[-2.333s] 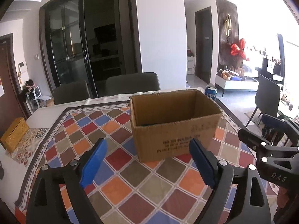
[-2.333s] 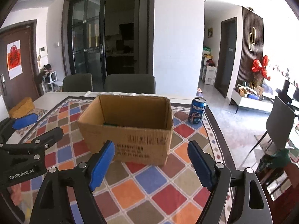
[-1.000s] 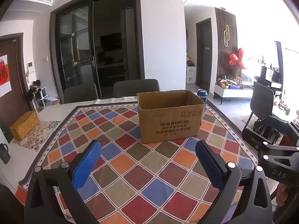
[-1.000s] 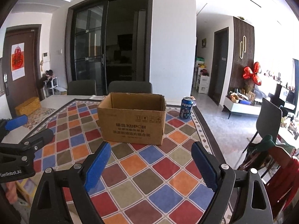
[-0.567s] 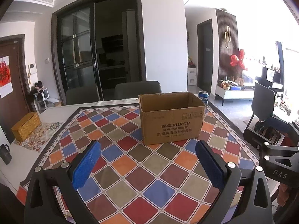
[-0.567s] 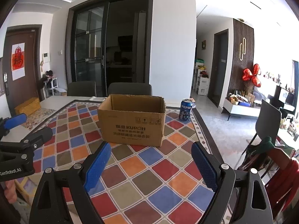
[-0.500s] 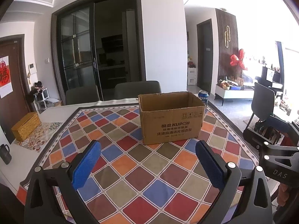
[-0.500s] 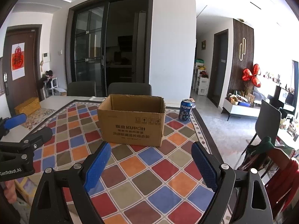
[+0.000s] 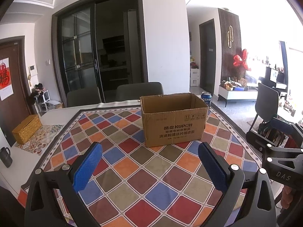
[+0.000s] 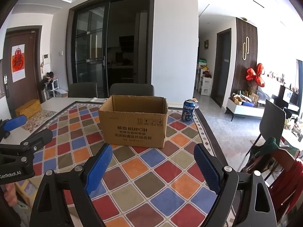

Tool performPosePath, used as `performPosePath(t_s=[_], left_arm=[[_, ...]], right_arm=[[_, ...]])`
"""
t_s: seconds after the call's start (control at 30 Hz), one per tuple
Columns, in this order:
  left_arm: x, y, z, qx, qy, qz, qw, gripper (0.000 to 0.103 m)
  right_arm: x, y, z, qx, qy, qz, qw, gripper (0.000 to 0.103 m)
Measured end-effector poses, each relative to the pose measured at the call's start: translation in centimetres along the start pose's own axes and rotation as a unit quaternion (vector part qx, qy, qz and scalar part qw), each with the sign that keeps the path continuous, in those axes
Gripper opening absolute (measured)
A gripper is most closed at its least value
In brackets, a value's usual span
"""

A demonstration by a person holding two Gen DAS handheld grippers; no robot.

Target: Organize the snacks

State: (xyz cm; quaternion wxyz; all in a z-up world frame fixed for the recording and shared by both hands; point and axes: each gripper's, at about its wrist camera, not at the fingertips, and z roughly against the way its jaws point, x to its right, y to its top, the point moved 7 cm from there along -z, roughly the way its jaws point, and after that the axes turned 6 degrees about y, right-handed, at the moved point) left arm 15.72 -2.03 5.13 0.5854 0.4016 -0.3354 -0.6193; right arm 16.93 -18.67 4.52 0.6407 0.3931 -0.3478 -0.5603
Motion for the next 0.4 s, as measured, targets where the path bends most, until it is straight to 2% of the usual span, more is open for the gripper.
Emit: performPosePath(t_s=[0.4], left_arm=[[0.07, -0.18, -0.06, -0.003, -0.002, 0.002, 1.0000, 0.103]], right_arm=[[-0.14, -0.24, -0.20, -0.004, 0.002, 0.000, 1.000, 0.088]])
